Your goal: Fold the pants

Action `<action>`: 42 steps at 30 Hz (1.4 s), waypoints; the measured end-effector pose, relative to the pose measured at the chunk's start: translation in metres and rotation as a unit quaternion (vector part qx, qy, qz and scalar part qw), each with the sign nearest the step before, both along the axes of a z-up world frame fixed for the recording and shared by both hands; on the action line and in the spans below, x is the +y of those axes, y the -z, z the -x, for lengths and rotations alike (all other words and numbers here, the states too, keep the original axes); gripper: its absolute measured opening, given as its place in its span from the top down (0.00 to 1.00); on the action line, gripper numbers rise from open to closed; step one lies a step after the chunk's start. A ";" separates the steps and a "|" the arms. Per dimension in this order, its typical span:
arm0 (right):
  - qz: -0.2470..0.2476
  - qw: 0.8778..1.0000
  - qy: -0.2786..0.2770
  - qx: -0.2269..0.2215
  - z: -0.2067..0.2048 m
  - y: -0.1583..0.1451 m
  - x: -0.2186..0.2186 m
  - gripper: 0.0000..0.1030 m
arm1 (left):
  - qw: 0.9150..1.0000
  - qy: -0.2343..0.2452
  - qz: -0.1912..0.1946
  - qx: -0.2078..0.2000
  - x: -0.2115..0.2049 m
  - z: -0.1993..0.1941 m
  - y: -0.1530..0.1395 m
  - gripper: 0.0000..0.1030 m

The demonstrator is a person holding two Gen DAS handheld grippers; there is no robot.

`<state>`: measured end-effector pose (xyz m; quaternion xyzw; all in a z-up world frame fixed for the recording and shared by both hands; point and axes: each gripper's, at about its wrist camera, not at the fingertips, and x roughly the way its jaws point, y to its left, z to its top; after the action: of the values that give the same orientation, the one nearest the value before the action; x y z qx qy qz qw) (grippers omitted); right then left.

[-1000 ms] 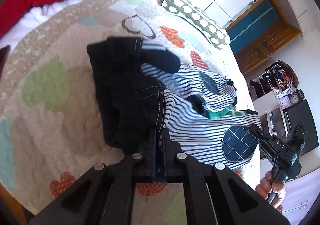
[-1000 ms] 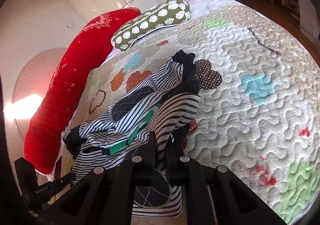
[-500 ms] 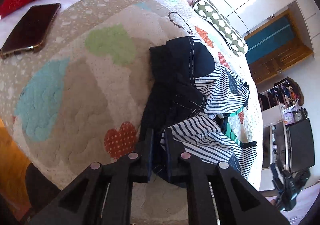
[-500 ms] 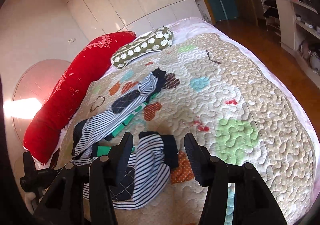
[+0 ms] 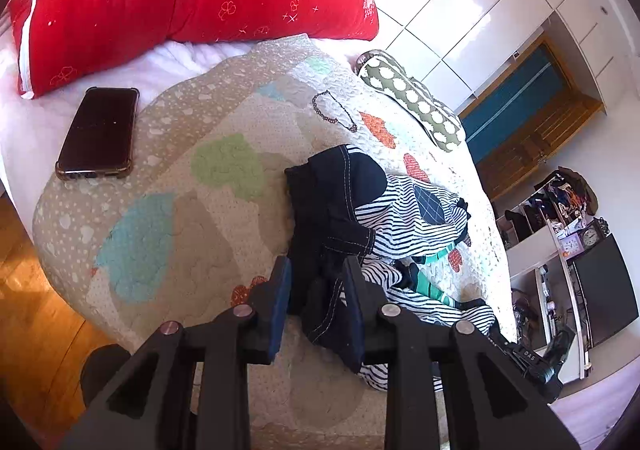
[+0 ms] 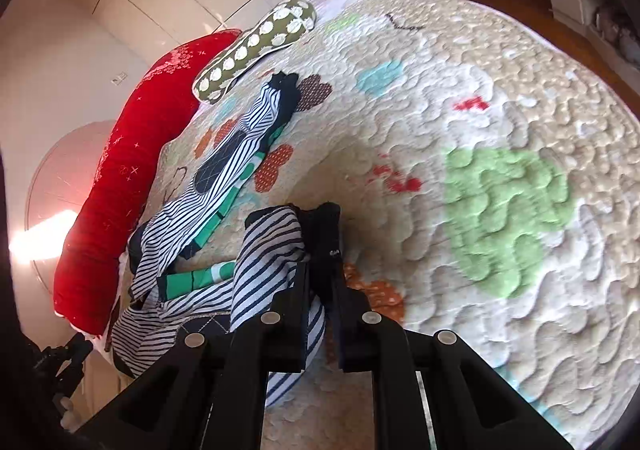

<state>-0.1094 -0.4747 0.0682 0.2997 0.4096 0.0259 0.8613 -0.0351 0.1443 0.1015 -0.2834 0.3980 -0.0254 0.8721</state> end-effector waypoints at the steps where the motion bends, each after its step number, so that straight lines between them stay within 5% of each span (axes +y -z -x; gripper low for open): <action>1: 0.026 1.000 0.015 0.004 0.007 -0.004 -0.007 0.90 | 1.000 0.002 -0.003 -0.001 -0.002 -0.002 0.000 0.74; 5: 0.099 0.993 0.057 0.039 0.024 -0.013 -0.030 0.83 | 1.000 0.021 -0.014 0.002 -0.018 -0.018 0.005 0.69; 10: 0.126 0.991 0.047 0.003 0.002 -0.049 -0.028 0.61 | 0.999 0.046 -0.023 0.005 -0.038 -0.031 0.013 0.66; 11: 0.118 0.992 0.032 -0.003 -0.018 -0.054 -0.018 0.49 | 0.998 0.049 -0.027 0.003 -0.041 -0.031 0.013 0.66; 15: 0.113 0.994 -0.013 -0.003 -0.126 -0.062 0.016 0.39 | 0.997 0.058 -0.044 -0.005 -0.050 -0.031 0.016 0.62; 19: 0.115 0.992 -0.028 0.045 -0.234 -0.031 0.044 0.38 | 0.996 0.064 -0.059 -0.006 -0.050 -0.035 0.021 0.62; 23: 0.094 0.991 -0.018 0.099 -0.294 0.006 0.057 0.44 | 0.996 0.058 -0.070 0.006 -0.041 -0.043 0.028 0.62; 24: 0.079 0.992 -0.011 0.099 -0.297 0.011 0.056 0.81 | 0.996 0.056 -0.070 0.008 -0.038 -0.045 0.030 0.62; 25: 0.054 0.994 -0.011 0.089 -0.296 0.010 0.054 0.95 | 0.996 0.052 -0.071 0.009 -0.035 -0.046 0.031 0.62; 30: 0.066 0.996 0.014 0.051 -0.248 -0.016 0.027 0.95 | 0.997 0.042 -0.059 0.011 -0.028 -0.050 0.032 0.62; 35: 0.054 0.996 0.042 0.064 -0.190 -0.017 -0.020 0.94 | 0.997 0.055 -0.054 0.003 -0.038 -0.054 0.022 0.62; 38: 0.039 0.994 0.042 0.096 -0.165 0.003 -0.044 0.79 | 0.996 0.069 -0.059 0.001 -0.046 -0.060 0.013 0.62; 42: 0.080 0.994 0.038 0.060 -0.135 -0.011 -0.053 0.68 | 0.988 0.102 -0.115 -0.010 -0.063 -0.080 -0.008 0.49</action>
<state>0.0256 -0.5273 0.0794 0.2466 0.4496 -0.0580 0.8566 0.0447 0.0811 0.1093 -0.1387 0.4167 -0.0704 0.8957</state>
